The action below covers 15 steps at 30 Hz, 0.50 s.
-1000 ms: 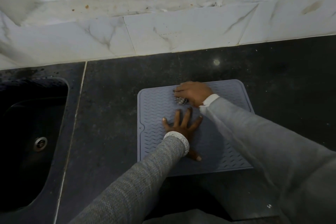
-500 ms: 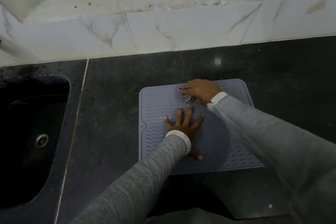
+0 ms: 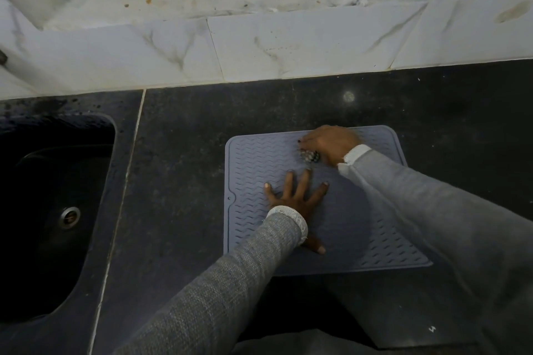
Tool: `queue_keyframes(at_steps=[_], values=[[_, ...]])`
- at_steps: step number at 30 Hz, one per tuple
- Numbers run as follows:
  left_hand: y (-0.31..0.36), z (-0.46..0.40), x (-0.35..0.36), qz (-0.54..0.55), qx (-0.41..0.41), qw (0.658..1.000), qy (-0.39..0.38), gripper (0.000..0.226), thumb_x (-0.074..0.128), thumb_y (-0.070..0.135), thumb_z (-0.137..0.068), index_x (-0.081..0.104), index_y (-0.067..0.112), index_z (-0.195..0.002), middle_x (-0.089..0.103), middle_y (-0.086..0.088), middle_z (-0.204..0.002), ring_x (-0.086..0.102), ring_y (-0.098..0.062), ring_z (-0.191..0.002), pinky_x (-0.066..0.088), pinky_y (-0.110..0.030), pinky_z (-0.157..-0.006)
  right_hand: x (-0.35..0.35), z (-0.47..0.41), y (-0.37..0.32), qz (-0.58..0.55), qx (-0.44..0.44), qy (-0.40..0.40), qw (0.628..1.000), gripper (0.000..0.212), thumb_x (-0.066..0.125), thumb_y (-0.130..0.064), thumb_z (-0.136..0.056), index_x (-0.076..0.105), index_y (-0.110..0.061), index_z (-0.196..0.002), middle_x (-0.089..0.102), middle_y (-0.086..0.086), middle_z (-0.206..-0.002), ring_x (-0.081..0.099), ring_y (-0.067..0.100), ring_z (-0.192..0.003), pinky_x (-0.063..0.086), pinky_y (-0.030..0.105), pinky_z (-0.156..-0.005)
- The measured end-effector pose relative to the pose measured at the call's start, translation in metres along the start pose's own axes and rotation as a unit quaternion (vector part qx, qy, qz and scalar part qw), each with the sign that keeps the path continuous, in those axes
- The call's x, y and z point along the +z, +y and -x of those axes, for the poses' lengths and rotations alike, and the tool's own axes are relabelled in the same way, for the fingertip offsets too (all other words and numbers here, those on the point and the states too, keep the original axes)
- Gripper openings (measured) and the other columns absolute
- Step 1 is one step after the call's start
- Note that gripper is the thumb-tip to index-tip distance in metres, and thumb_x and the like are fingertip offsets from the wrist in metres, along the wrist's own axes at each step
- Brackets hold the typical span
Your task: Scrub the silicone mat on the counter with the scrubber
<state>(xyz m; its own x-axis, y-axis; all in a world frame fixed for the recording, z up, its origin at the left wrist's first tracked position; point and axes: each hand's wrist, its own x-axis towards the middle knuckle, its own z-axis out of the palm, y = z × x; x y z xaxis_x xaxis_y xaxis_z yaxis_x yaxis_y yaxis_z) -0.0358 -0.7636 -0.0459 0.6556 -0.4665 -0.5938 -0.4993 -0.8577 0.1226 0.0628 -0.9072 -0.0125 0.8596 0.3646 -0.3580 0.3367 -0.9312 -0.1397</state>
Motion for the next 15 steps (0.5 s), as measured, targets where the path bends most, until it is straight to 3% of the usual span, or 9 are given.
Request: queue_keyframes(at_steps=[2, 4, 7, 9, 15], values=[[0.000, -0.002, 0.001, 0.000, -0.001, 1.000, -0.005, 0.137, 0.070, 0.076, -0.049, -0.029, 0.043, -0.138, -0.038, -0.001, -0.148, -0.029, -0.040, -0.136, -0.008, -0.080, -0.090, -0.001, -0.011, -0.024, 0.004, -0.037, 0.035, 0.999, 0.042, 0.042, -0.027, -0.097, 0.041, -0.021, -0.139, 0.039, 0.002, -0.148, 0.034, 0.025, -0.135, 0.028, 0.040, -0.114], [0.001, -0.003, 0.001, -0.007, -0.003, 1.000, -0.025, 0.135, 0.067, 0.078, -0.052, -0.028, 0.038, -0.140, -0.038, -0.003, -0.148, -0.034, -0.039, -0.133, -0.010, -0.080, -0.089, 0.000, -0.024, -0.051, -0.019, -0.059, 0.022, 0.998, 0.044, 0.039, -0.030, -0.098, 0.036, -0.021, -0.141, 0.033, 0.001, -0.151, 0.027, 0.023, -0.139, 0.022, 0.041, -0.116], [0.002, -0.003, -0.001, -0.011, -0.006, 0.999, -0.051, 0.133, 0.064, 0.078, -0.056, -0.028, 0.034, -0.141, -0.039, -0.005, -0.147, -0.037, -0.040, -0.131, -0.013, -0.079, -0.089, 0.004, -0.035, -0.065, -0.085, -0.042, -0.026, 0.995, 0.045, 0.033, -0.039, -0.099, 0.036, -0.023, -0.141, 0.030, -0.002, -0.152, 0.024, 0.019, -0.140, 0.017, 0.041, -0.118], [0.002, -0.002, 0.000, -0.004, -0.003, 0.999, -0.033, 0.135, 0.067, 0.076, -0.054, -0.028, 0.036, -0.141, -0.038, -0.004, -0.148, -0.033, -0.040, -0.134, -0.010, -0.080, -0.090, 0.004, -0.028, -0.048, -0.129, -0.019, -0.013, 0.991, 0.044, 0.034, -0.040, -0.098, 0.040, -0.024, -0.139, 0.034, -0.003, -0.150, 0.027, 0.017, -0.139, 0.017, 0.039, -0.118], [0.000, 0.001, 0.002, -0.003, 0.003, 1.000, 0.009, 0.136, 0.071, 0.075, -0.050, -0.025, 0.042, -0.140, -0.036, -0.001, -0.149, -0.027, -0.040, -0.137, -0.006, -0.080, -0.092, 0.016, 0.003, 0.017, 0.031, -0.046, 0.001, 0.998, 0.049, 0.047, -0.022, -0.094, 0.035, -0.024, -0.142, 0.032, -0.004, -0.151, 0.027, 0.019, -0.140, 0.023, 0.037, -0.117]])
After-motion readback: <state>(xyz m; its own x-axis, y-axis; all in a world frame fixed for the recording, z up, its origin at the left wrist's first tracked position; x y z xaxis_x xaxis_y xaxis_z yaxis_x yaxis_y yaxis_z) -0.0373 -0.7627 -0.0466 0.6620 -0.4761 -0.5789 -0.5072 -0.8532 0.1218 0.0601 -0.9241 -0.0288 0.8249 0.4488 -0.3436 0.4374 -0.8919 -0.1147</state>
